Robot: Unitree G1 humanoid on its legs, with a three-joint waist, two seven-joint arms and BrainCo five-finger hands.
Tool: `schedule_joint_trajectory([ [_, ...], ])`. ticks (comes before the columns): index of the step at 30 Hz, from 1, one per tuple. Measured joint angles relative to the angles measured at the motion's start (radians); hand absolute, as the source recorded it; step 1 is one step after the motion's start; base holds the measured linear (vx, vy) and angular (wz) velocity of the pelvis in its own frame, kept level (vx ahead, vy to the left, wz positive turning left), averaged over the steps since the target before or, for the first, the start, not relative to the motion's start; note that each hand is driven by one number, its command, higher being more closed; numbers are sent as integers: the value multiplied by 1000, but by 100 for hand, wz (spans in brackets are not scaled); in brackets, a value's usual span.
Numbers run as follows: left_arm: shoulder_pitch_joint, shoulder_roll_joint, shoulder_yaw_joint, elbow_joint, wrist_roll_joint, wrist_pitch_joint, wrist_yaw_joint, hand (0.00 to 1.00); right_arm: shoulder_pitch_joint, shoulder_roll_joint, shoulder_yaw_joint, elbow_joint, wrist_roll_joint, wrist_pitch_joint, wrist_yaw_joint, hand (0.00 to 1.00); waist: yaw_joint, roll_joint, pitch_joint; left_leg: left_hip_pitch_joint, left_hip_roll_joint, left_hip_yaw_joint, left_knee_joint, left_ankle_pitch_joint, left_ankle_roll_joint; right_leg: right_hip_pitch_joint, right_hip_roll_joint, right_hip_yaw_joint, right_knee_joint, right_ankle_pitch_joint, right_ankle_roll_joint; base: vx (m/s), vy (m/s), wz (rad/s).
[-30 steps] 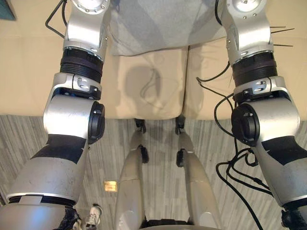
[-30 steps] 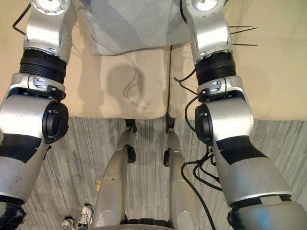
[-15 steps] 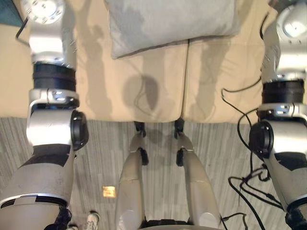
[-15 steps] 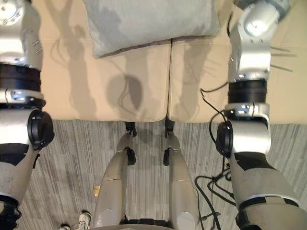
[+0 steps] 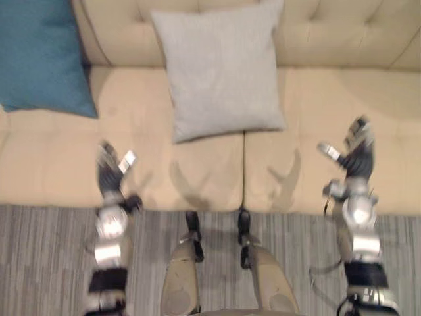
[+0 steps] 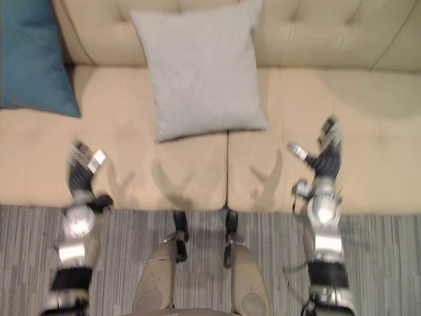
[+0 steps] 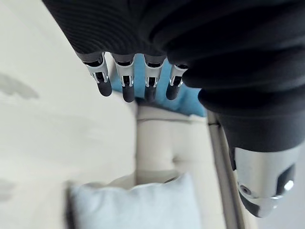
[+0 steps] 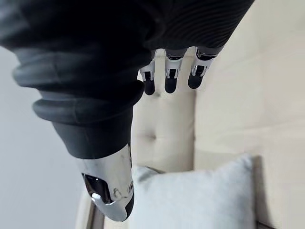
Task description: Pick up cushions and gather them together orderly.
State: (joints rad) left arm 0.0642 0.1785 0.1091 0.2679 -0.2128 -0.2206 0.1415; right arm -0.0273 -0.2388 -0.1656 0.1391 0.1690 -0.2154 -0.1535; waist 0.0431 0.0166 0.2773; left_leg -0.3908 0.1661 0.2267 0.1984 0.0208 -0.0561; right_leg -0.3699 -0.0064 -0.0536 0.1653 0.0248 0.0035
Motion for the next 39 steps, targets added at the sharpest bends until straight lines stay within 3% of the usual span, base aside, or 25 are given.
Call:
schedule_joint_trajectory([
  [2, 101, -26, -26, 136, 38, 9, -62, 0, 86, 33, 27, 152, -56, 7, 51, 0, -1, -1, -63, 74, -15, -6, -41, 0, -1, 69, -4, -4, -27, -16, 13, 73, -4, 7],
  [6, 165, -40, -28, 364, 103, 22, -140, 0, 163, 45, 49, 376, -161, 27, 102, 0, -6, -1, -123, 195, -36, -9, -118, 4, -5, 173, -13, -1, -74, -23, 24, 65, 13, 1],
  [9, 180, -40, -27, 496, 191, 36, -165, 0, 204, 49, 69, 524, -235, 30, 127, 0, -7, -2, -163, 272, -47, -7, -163, 6, -7, 238, -19, 5, -104, -25, 32, 81, 28, -2],
  [15, 195, -40, -27, 563, 256, 42, -164, 0, 213, 55, 82, 632, -294, 41, 142, 0, -22, -7, -177, 363, -72, 35, -197, 10, -4, 290, -31, 61, -111, -14, 48, 48, 51, -25],
  [17, 181, -39, -27, 563, 256, 40, -164, 0, 186, 60, 89, 631, -296, 43, 143, 0, -18, -18, -168, 336, -71, 77, -170, 0, 9, 253, -31, 109, -95, 8, 70, -25, 69, -57],
  [19, 139, -34, -27, 534, 252, 38, -164, 0, 159, 55, 115, 616, -294, 44, 138, 0, -15, -15, -167, 200, -59, 72, -38, -29, 51, 130, -30, 133, -34, 70, 167, -154, 87, -47],
  [20, 138, -39, -28, 511, 250, 36, -164, 0, 148, 46, 130, 614, -285, 46, 139, 0, -8, 6, -149, 187, -22, 69, -25, -38, 62, 112, -21, 121, 36, 35, 156, -147, 51, -33],
  [21, 138, -38, -28, 508, 249, 36, -164, 0, 145, 45, 131, 614, -285, 47, 139, 0, -7, 7, -146, 187, -22, 69, -24, -39, 63, 108, -22, 118, 50, 25, 149, -120, 13, -1],
  [22, 125, -36, -28, 487, 243, 36, -163, 0, 154, 53, 136, 620, -283, 53, 140, 0, -3, -2, -124, 198, -31, 60, -6, -42, 68, 68, -55, 76, 382, -117, 67, -129, 36, 22],
  [23, 136, -34, -27, 477, 242, 39, -162, 0, 173, 65, 137, 619, -278, 53, 140, 0, -1, 1, -122, 209, -40, 50, -4, -46, 73, 75, -81, 71, 560, -168, 79, -198, 32, 32],
  [24, 159, -34, -27, 464, 242, 40, -162, 0, 186, 73, 145, 619, -276, 52, 141, 0, 2, -17, -131, 217, -50, 46, -3, -45, 77, 112, -113, 81, 681, -191, 105, -159, -4, 18],
  [25, 169, -34, -27, 461, 241, 41, -161, 0, 187, 75, 153, 617, -276, 52, 143, 0, 7, -27, -138, 215, -54, 46, -1, -40, 74, 134, -126, 89, 703, -199, 117, -239, -67, 11],
  [26, 187, -36, -27, 445, 242, 44, -161, 0, 192, 77, 166, 587, -276, 51, 144, 0, 26, -44, -146, 190, -63, 44, 13, -21, 72, 198, -139, 109, 662, -202, 124, -222, -91, 5],
  [27, 187, -36, -26, 442, 242, 47, -161, 0, 194, 77, 167, 578, -276, 50, 144, 0, 26, -52, -151, 171, -64, 44, 25, -10, 67, 221, -138, 120, 619, -200, 122, -279, -155, 13],
  [28, 183, -37, -25, 437, 241, 49, -159, 0, 182, 72, 167, 574, -276, 48, 139, 0, 31, -60, -158, 123, -59, 35, 49, 14, 61, 262, -131, 118, 501, -276, 119, -197, -134, 15],
  [29, 178, -47, -27, 436, 238, 49, -158, 0, 173, 66, 165, 567, -275, 48, 136, 0, 31, -55, -164, 94, -48, 26, 45, 37, 58, 273, -120, 103, 437, -309, 107, -344, -222, 14],
  [30, 173, -70, -43, 436, 223, 49, -156, 0, 149, 53, 163, 554, -265, 47, 130, 0, 31, -22, -161, 43, -24, 8, 8, 99, 47, 275, -95, 65, 320, -350, 74, -322, -191, 7],
  [31, 170, -77, -47, 435, 221, 49, -155, 0, 142, 49, 162, 551, -256, 47, 129, 0, 30, -12, -157, 33, -18, 0, -16, 118, 41, 275, -85, 53, 289, -364, 72, -358, -201, 3],
  [32, 163, -82, -65, 435, 219, 51, -150, 0, 135, 38, 161, 550, -249, 49, 126, 0, 31, 15, -155, 16, -8, -13, -71, 145, 22, 278, -59, 37, 223, -377, 61, -479, -162, 26],
  [33, 147, -95, -74, 436, 219, 60, -142, 0, 134, 27, 130, 549, -246, 58, 122, 0, 24, 41, -142, 16, -5, -36, -110, 79, -34, 273, -55, 3, 179, -335, 33, -481, -136, 34],
  [34, 138, -97, -74, 432, 219, 60, -141, 0, 140, 29, 112, 552, -243, 63, 115, 0, 23, 28, -134, 16, -11, -36, -92, 71, -22, 267, -64, -2, 181, -327, 30, -459, -116, 34],
  [36, 153, -97, -72, 419, 219, 59, -141, 0, 151, 24, 73, 554, -229, 68, 104, 0, 17, 10, -133, 45, -47, -48, 197, 23, -2, 252, -105, 17, 174, -289, 26, -306, -109, 3],
  [37, 159, -97, -72, 411, 219, 59, -141, 0, 149, 17, 71, 554, -228, 69, 104, 0, 19, 12, -135, 57, -47, -54, 224, 7, -8, 247, -103, 25, 172, -283, 26, -287, -86, -31],
  [38, 176, -97, -65, 390, 219, 57, -140, 0, 142, 14, 65, 553, -226, 68, 103, 0, 23, 22, -138, 95, -46, -90, 246, -71, -20, 234, -86, 54, 155, -263, 28, -163, -7, -43],
  [39, 179, -96, -62, 383, 219, 57, -140, 0, 140, 14, 63, 552, -223, 68, 103, 0, 25, 29, -142, 116, -44, -114, 227, -97, -29, 220, -73, 66, 142, -245, 31, -175, 21, -54],
])
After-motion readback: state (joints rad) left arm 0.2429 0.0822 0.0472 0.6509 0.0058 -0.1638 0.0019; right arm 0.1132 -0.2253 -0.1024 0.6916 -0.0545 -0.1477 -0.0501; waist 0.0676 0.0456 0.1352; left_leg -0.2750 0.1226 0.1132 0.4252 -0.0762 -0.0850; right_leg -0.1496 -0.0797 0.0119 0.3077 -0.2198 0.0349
